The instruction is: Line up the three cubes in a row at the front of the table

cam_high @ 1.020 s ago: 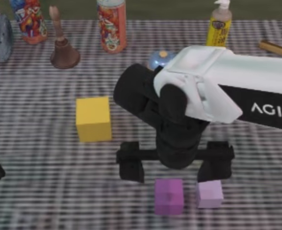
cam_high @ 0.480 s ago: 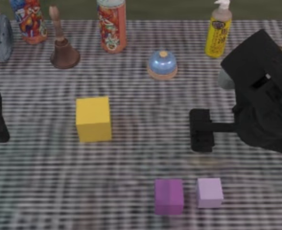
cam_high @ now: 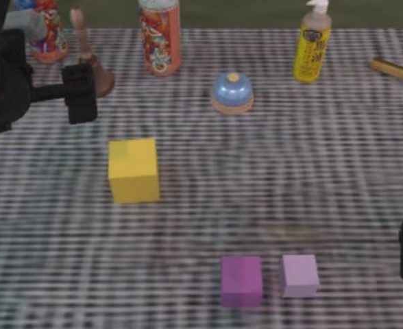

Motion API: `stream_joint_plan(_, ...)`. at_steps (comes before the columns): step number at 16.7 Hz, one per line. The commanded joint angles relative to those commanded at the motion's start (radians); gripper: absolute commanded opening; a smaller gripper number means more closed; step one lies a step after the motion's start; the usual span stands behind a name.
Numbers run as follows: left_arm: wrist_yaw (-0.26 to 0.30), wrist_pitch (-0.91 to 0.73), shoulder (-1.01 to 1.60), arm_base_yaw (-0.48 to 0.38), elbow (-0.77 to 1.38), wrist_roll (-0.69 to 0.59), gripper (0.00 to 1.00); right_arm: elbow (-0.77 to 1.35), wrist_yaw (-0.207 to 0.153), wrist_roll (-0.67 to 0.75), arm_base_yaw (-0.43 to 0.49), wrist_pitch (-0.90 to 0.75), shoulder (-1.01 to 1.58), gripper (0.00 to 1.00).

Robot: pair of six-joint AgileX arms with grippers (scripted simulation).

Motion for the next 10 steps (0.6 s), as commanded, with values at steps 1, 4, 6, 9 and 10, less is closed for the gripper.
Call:
stream_joint_plan(1, 0.001, -0.053, 0.091, -0.018, 0.073, -0.021, 1.00, -0.072, -0.007, -0.040, -0.041, 0.046, -0.088, 1.00)
stream_joint_plan(4, 0.002, -0.204, 0.349, -0.071, 0.293, -0.081, 1.00, -0.252, -0.039, -0.143, -0.154, 0.197, -0.352, 1.00)
stream_joint_plan(6, 0.001, -0.283, 0.490, -0.099, 0.419, -0.113, 1.00, -0.338, -0.064, -0.194, -0.219, 0.304, -0.513, 1.00)
stream_joint_plan(9, 0.000, -0.372, 0.655, -0.133, 0.571, -0.152, 1.00, -0.415, -0.100, -0.246, -0.293, 0.445, -0.691, 1.00)
stream_joint_plan(10, -0.001, -0.392, 0.691, -0.141, 0.606, -0.160, 1.00, -0.429, -0.110, -0.257, -0.310, 0.481, -0.730, 1.00)
